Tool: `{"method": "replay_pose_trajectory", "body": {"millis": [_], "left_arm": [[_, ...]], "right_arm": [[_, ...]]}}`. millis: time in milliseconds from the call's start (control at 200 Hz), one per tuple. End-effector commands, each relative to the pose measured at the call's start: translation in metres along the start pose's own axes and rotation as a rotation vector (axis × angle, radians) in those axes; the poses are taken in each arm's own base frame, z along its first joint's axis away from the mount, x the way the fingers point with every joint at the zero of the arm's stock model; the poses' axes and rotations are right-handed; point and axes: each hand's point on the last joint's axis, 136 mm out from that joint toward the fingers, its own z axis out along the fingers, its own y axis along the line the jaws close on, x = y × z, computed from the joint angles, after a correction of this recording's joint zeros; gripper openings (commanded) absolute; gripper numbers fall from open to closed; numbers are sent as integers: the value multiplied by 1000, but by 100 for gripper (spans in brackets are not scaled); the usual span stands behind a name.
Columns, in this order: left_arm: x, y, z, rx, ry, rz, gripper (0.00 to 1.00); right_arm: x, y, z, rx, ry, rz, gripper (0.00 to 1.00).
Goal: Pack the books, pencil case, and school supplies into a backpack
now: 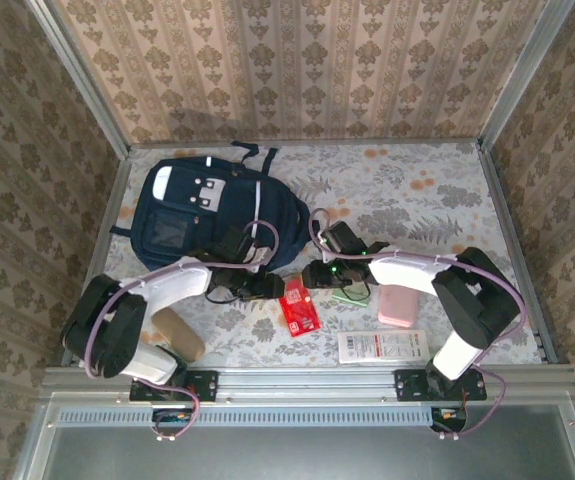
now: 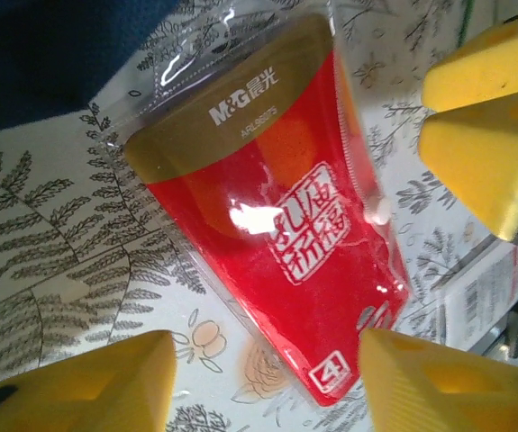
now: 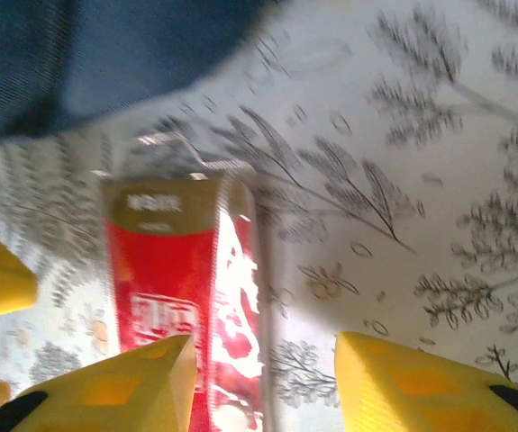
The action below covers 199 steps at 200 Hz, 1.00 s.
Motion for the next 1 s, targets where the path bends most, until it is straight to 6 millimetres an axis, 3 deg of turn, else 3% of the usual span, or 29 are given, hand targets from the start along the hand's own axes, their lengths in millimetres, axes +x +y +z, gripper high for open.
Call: {"method": "replay_pose_trajectory", "body": {"millis": [0, 190, 505, 990], "left_arm": [[1, 0, 9, 27, 10, 9, 52], [6, 13, 24, 15, 37, -15, 45], [11, 20, 44, 26, 71, -31, 36], [8, 15, 48, 46, 77, -9, 30]], "right_arm": [[23, -11, 7, 42, 108, 48, 44], [38, -9, 17, -11, 160, 82, 43], [41, 26, 35, -233, 244, 160, 42], [33, 60, 28, -436, 267, 154, 44]]}}
